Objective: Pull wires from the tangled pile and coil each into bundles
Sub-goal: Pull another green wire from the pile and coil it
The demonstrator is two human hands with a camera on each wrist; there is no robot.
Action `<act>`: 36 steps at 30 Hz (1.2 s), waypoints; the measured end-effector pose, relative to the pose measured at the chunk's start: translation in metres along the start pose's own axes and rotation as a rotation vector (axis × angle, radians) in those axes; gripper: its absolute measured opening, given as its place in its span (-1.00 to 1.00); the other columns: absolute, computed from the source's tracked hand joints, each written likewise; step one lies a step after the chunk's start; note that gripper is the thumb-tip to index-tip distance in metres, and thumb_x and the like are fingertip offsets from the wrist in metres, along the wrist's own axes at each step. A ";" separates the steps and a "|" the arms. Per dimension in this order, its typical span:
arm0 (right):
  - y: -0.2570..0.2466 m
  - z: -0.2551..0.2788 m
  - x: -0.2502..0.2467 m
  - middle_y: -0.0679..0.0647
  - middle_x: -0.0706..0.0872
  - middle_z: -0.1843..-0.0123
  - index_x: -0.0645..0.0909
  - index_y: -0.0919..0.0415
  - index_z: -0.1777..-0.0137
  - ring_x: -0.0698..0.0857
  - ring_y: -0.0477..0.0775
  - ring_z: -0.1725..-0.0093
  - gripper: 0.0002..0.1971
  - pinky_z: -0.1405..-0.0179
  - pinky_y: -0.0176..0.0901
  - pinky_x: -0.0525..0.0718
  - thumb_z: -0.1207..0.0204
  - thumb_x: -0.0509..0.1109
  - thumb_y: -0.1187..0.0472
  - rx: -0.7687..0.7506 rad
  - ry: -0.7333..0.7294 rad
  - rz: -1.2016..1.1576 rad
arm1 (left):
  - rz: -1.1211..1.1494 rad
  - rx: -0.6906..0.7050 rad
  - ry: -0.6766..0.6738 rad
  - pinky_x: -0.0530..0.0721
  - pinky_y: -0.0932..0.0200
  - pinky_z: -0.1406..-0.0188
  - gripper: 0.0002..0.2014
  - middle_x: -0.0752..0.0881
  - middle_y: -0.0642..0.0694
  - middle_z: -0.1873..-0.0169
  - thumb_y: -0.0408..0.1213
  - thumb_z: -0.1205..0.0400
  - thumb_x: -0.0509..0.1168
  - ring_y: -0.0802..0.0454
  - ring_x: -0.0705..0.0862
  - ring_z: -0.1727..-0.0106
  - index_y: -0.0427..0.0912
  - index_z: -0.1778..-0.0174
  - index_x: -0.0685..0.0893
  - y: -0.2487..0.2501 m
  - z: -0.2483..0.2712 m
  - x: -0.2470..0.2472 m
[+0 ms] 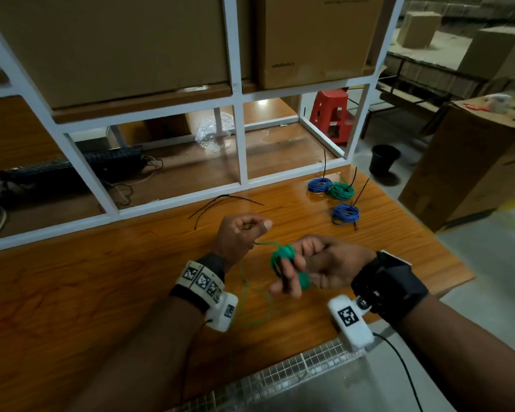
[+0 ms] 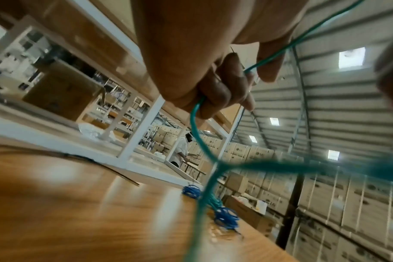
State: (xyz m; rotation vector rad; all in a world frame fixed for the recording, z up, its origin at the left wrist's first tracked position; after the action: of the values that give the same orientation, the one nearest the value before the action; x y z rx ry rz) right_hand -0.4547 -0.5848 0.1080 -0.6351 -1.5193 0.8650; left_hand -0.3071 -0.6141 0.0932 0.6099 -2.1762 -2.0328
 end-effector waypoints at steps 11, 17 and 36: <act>-0.069 0.016 -0.070 0.26 0.78 -0.36 0.57 0.39 -0.32 0.71 0.10 -0.44 -0.69 -0.58 -0.08 0.55 -0.85 0.13 0.17 -0.804 0.884 -0.068 | 0.077 -0.063 -0.177 0.43 0.34 0.51 -0.71 0.61 -0.08 0.54 -0.23 -0.81 0.16 0.21 0.48 0.57 0.01 0.10 0.77 -0.019 0.035 0.068; -0.060 0.021 -0.086 0.03 0.78 0.07 0.68 0.27 -0.06 0.76 0.16 0.04 -0.73 0.17 0.03 0.65 -0.81 0.25 0.09 -0.231 1.219 1.497 | 0.181 -0.202 -0.238 0.39 0.27 0.58 -0.81 0.62 -0.11 0.50 -0.30 -0.75 0.30 0.10 0.42 0.61 -0.28 -0.17 0.76 -0.042 0.051 0.063; -0.007 0.006 -0.021 0.37 0.80 -0.23 0.66 0.38 -0.20 0.81 0.12 -0.24 -0.80 -0.52 -0.07 0.60 -0.77 0.26 0.29 -0.175 0.088 -0.179 | -0.197 0.129 -0.276 0.77 -0.03 -0.01 -0.85 0.85 -0.02 0.07 -0.13 -0.57 0.46 0.01 0.80 0.00 -0.04 0.00 0.86 -0.004 0.034 0.020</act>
State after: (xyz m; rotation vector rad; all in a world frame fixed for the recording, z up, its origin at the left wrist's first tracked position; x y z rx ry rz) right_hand -0.4573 -0.6062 0.1016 -0.6447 -1.5562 0.5652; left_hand -0.3362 -0.5899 0.0823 0.6122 -2.5104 -2.2018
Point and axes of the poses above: each hand's wrist, its own z-axis away from the middle knuckle, its own x-axis out of the palm, y = z × x, the point moved 9 cm from there along -z, towards the middle knuckle
